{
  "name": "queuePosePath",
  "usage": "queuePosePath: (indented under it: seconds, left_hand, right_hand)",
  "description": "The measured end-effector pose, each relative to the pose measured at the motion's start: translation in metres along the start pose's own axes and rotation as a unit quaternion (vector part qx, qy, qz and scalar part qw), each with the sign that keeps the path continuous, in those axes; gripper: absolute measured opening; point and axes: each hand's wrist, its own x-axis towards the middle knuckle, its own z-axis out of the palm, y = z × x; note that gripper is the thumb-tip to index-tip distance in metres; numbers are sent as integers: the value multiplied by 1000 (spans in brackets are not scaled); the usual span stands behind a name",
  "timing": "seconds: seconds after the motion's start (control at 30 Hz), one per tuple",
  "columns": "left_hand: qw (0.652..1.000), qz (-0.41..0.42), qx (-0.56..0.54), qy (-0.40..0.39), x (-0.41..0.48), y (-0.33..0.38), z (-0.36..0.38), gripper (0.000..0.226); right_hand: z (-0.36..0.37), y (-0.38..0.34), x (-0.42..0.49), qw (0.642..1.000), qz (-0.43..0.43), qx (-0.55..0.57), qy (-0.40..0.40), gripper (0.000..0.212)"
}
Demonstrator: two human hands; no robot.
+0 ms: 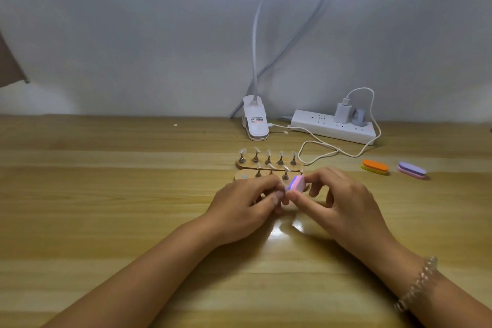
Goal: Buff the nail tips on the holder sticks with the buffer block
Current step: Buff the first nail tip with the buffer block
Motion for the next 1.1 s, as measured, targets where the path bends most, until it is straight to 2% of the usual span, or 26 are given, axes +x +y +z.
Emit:
queuePosePath:
  seconds: [0.13, 0.27, 0.4, 0.53, 0.67, 0.83, 0.97, 1.1]
  left_hand:
    - [1000, 4, 23, -4, -1, 0, 1, 20]
    - [1000, -2, 18, -2, 0, 0, 0, 13]
    - [999, 5, 33, -1, 0, -1, 1, 12]
    - [1000, 11, -3, -1, 0, -1, 1, 11]
    - [999, 16, -36, 9, 1, 0, 1, 22]
    - [999, 19, -51, 5, 2, -1, 2, 26]
    - [999, 16, -51, 10, 2, -2, 2, 24]
    - [997, 21, -72, 22, 2, 0, 3, 21]
  right_hand:
    - [4, -5, -6, 997, -60, -48, -10, 40]
    - [0, 0, 0, 1000, -6, 15, -5, 42]
    - [4, -3, -5, 998, -47, -28, -20, 41]
    - [1, 3, 1, 999, 14, 49, -16, 47]
    - [4, -7, -6, 998, -55, -31, 1, 41]
    - [0, -1, 0, 1000, 15, -13, 14, 45]
    - [5, -8, -7, 997, -46, -57, -9, 38]
    - [1, 0, 1, 999, 45, 8, 12, 37]
